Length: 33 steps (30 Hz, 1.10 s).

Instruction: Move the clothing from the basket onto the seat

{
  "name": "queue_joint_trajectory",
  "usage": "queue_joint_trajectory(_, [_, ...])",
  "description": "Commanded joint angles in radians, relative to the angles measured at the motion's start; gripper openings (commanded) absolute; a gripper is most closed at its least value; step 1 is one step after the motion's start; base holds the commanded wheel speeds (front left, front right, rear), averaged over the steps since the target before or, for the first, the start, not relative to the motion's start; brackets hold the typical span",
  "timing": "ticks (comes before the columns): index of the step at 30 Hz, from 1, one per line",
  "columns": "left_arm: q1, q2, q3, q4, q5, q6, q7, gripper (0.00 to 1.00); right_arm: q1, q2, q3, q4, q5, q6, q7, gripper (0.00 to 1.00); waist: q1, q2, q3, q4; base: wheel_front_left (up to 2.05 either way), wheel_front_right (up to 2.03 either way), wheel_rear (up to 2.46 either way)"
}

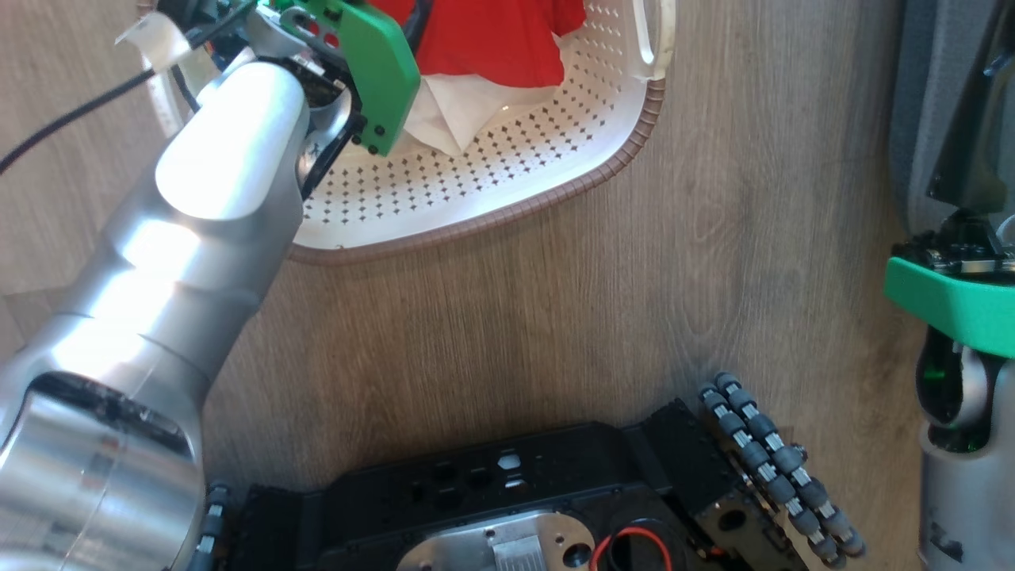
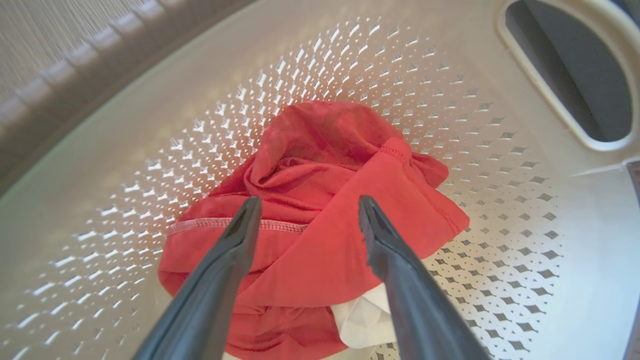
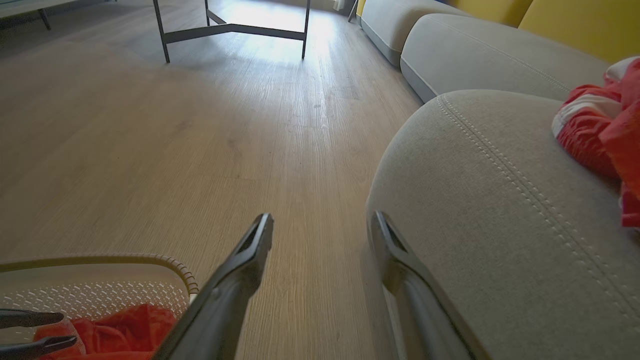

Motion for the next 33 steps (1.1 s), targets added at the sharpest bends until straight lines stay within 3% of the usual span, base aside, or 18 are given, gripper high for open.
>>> queue_joint_trajectory(1, [-0.021,0.021,-0.001,-0.006,-0.014,0.001,0.01,1.0,0.059,-0.005,0.026,-0.041,0.005,0.007,-0.004,1.0,0.0,0.0,0.017,-0.012,0.0,0.0,0.0])
queue_joint_trajectory(13, [-0.069,-0.009,-0.061,0.08,-0.094,0.001,0.021,1.0,0.118,-0.005,0.032,-0.054,0.038,0.007,-0.004,1.0,0.0,0.0,0.027,-0.05,0.0,0.0,0.0])
queue_joint_trajectory(19, [-0.066,-0.014,-0.094,0.085,-0.14,0.001,0.011,1.0,0.143,-0.005,0.032,-0.068,0.026,0.007,-0.004,1.0,0.0,0.0,0.031,-0.037,0.0,0.0,0.0])
queue_joint_trajectory(33, [-0.041,0.041,-0.233,0.015,-0.338,0.001,-0.003,1.0,0.193,-0.005,0.037,-0.112,-0.028,0.007,-0.004,1.0,0.0,0.0,0.041,0.012,0.0,0.0,0.0])
